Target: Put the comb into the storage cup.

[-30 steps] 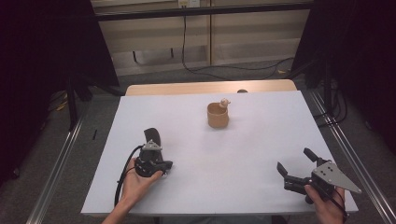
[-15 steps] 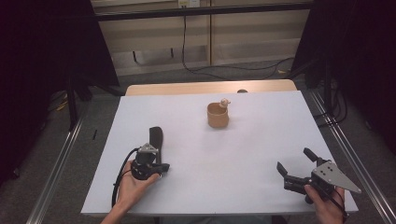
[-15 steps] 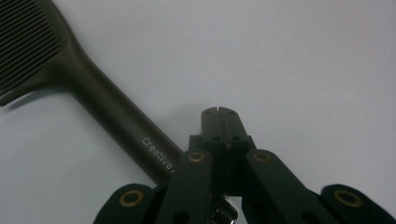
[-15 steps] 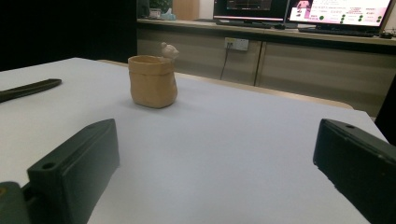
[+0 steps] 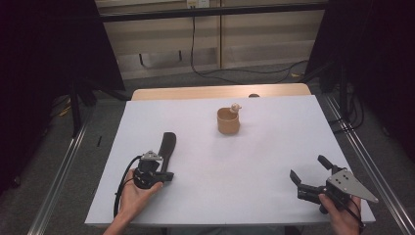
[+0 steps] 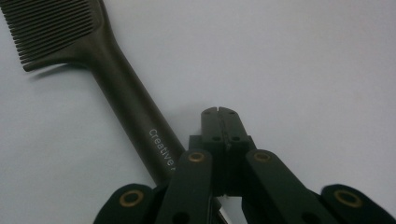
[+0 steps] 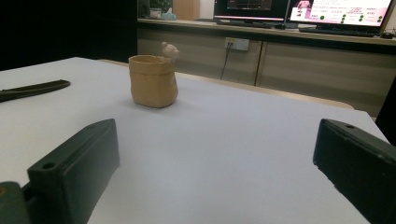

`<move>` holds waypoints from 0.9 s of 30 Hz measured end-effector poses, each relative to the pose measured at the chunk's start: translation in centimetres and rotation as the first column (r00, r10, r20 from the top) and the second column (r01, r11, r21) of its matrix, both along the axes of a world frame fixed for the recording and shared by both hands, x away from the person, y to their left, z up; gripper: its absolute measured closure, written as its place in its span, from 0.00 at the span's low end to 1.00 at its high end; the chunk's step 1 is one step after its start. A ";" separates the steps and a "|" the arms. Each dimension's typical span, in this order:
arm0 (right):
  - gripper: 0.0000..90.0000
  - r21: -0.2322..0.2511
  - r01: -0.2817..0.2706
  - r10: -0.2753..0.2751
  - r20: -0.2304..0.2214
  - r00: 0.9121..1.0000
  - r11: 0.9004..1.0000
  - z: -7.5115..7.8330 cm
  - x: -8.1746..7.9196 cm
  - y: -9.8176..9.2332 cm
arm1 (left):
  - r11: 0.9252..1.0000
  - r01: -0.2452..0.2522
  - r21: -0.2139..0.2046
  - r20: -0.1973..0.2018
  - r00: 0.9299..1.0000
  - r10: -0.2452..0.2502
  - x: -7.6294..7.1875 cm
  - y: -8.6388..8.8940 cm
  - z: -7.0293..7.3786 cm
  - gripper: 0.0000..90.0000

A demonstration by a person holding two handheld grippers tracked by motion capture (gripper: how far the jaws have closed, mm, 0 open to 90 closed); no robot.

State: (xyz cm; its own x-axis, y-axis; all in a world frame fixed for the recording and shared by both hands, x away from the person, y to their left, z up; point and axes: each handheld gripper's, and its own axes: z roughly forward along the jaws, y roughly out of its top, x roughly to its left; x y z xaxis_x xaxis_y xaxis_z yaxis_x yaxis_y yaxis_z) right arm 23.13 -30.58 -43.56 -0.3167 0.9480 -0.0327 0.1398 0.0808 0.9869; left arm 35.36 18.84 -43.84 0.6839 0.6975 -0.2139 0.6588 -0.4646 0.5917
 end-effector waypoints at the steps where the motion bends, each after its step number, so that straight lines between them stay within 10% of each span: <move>1: 0.00 -0.002 -0.001 0.001 0.000 1.000 1.000 0.0 0.0 0.0 | 1.000 -0.002 0.000 0.000 1.000 0.002 0.0 0.0 0.0 1.00; 27: 0.00 -0.004 0.001 -0.001 -0.001 1.000 1.000 0.0 0.0 0.0 | 1.000 -0.002 0.021 -0.015 1.000 0.002 0.5 0.9 0.2 1.00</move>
State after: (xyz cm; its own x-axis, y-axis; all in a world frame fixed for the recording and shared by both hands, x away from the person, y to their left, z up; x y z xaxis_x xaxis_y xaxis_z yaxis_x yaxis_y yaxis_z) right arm 23.18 -30.59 -43.58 -0.3155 0.9482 -0.0361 0.1409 0.0844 0.9864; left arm 35.83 19.74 -43.65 0.6792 0.7035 -0.2090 0.6685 -0.4755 0.5719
